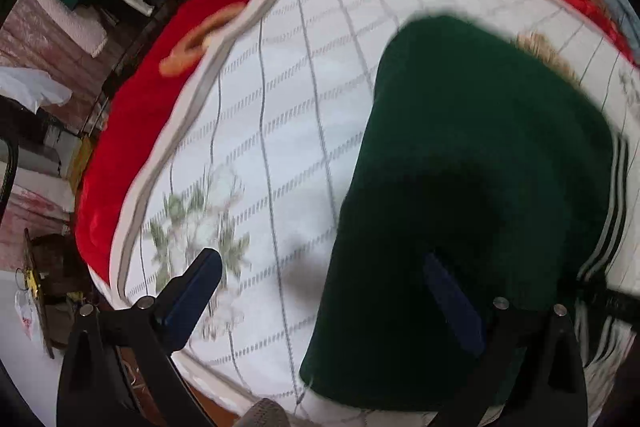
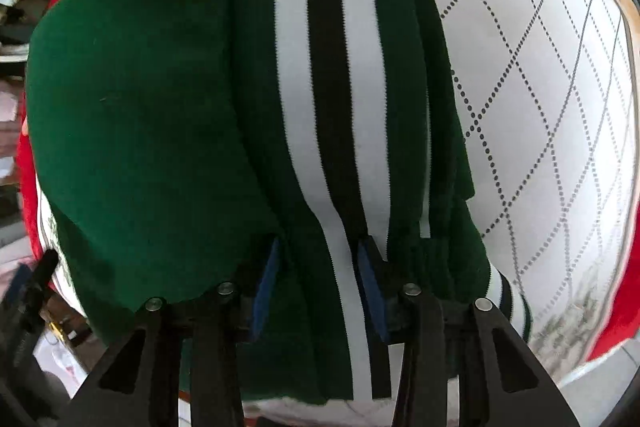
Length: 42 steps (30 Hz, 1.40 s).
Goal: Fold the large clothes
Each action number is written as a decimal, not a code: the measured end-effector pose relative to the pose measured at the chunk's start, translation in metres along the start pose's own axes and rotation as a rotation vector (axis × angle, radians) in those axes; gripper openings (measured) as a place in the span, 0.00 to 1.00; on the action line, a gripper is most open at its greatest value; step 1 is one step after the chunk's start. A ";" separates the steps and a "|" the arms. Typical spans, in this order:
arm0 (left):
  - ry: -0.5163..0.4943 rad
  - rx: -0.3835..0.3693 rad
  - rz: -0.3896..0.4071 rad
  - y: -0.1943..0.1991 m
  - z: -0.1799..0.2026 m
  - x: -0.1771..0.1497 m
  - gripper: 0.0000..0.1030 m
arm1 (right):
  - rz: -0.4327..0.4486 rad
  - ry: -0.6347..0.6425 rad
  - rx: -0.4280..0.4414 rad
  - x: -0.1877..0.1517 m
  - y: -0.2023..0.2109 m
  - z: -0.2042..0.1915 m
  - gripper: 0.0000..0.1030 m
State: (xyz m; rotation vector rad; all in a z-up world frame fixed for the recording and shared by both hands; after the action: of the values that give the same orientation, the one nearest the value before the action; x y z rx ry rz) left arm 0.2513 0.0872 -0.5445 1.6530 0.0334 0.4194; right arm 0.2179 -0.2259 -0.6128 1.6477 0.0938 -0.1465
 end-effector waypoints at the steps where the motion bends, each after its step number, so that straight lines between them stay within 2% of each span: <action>1: 0.000 -0.003 0.024 0.004 0.003 0.014 1.00 | -0.015 -0.013 0.022 0.002 0.005 0.000 0.42; 2: 0.003 -0.008 0.042 0.006 0.006 0.027 1.00 | -0.021 -0.052 0.099 0.003 0.020 0.008 0.42; 4: -0.001 -0.013 0.082 0.008 0.012 0.054 1.00 | 0.006 -0.105 0.199 0.010 0.043 0.016 0.42; 9: -0.058 0.022 0.106 -0.020 0.027 0.110 1.00 | 0.172 -0.142 0.296 0.053 0.096 0.023 0.39; 10: -0.073 0.032 0.100 -0.026 0.028 0.116 1.00 | 0.184 -0.149 0.304 0.062 0.096 0.023 0.30; 11: -0.107 0.052 0.084 -0.039 0.032 0.123 1.00 | 0.181 -0.159 0.310 0.075 0.094 0.022 0.21; 13: -0.154 0.073 0.043 -0.058 0.038 0.126 1.00 | 0.135 -0.175 0.318 0.093 0.073 0.023 0.16; 15: -0.164 0.054 -0.011 -0.081 0.041 0.123 1.00 | 0.057 -0.164 0.255 0.105 0.040 0.025 0.09; 16: -0.157 0.042 -0.024 -0.086 0.041 0.122 1.00 | 0.028 -0.162 0.240 0.106 0.022 0.012 0.06; 17: -0.144 0.028 -0.031 -0.088 0.039 0.121 1.00 | 0.003 -0.173 0.250 0.108 0.011 0.013 0.06; 19: -0.134 0.013 -0.027 -0.082 0.035 0.121 1.00 | -0.020 -0.145 0.258 0.113 0.017 0.014 0.06; 22: -0.097 -0.043 0.013 -0.057 0.024 0.114 1.00 | -0.049 -0.128 0.358 0.121 0.022 0.017 0.16; 24: -0.065 -0.093 0.028 -0.040 0.013 0.105 1.00 | -0.032 -0.140 0.433 0.111 0.038 0.032 0.53; 25: -0.055 -0.100 0.032 -0.035 0.009 0.102 1.00 | -0.004 -0.143 0.439 0.102 0.049 0.043 0.87; 26: -0.040 -0.116 0.037 -0.024 -0.001 0.091 1.00 | 0.018 -0.143 0.438 0.095 0.056 0.052 0.98; 30: -0.005 -0.130 0.015 -0.009 -0.020 0.060 1.00 | 0.009 -0.185 0.408 0.046 0.061 0.083 0.98; 34: -0.027 -0.134 -0.045 -0.018 -0.024 0.025 1.00 | -0.029 -0.233 0.394 0.002 0.036 0.074 0.97; 36: -0.058 -0.135 -0.082 -0.030 -0.020 0.011 1.00 | -0.059 -0.242 0.324 -0.010 0.007 0.065 0.86; 37: -0.082 -0.129 -0.089 -0.037 -0.016 0.004 1.00 | -0.069 -0.256 0.295 -0.016 -0.004 0.061 0.54; 38: -0.111 -0.122 -0.104 -0.044 -0.012 0.000 1.00 | -0.078 -0.270 0.275 -0.021 -0.012 0.058 0.47; 39: -0.132 -0.125 -0.110 -0.046 -0.010 -0.003 1.00 | -0.052 -0.283 0.256 -0.024 -0.013 0.057 0.43; 40: -0.157 -0.122 -0.106 -0.051 -0.005 -0.006 1.00 | -0.035 -0.285 0.250 -0.025 -0.010 0.055 0.28; 41: -0.169 -0.115 -0.100 -0.051 -0.004 -0.008 1.00 | -0.005 -0.286 0.237 -0.028 -0.001 0.055 0.18; 42: -0.186 -0.108 -0.088 -0.053 -0.002 -0.009 1.00 | 0.011 -0.294 0.244 -0.031 0.006 0.055 0.17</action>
State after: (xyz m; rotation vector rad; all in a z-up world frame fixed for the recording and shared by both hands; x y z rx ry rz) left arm 0.2544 0.0935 -0.5976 1.5717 -0.0542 0.1968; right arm 0.1865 -0.2801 -0.6063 1.8502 -0.1628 -0.4022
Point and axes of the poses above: each gripper's, at about its wrist camera, not at the fingertips, and y roughly against the way its jaws point, z to its right, x to its top, the point moved 8 cm from there along -y, roughly the way its jaws point, and after that the axes turned 6 degrees about -x, right-handed, at the moved point
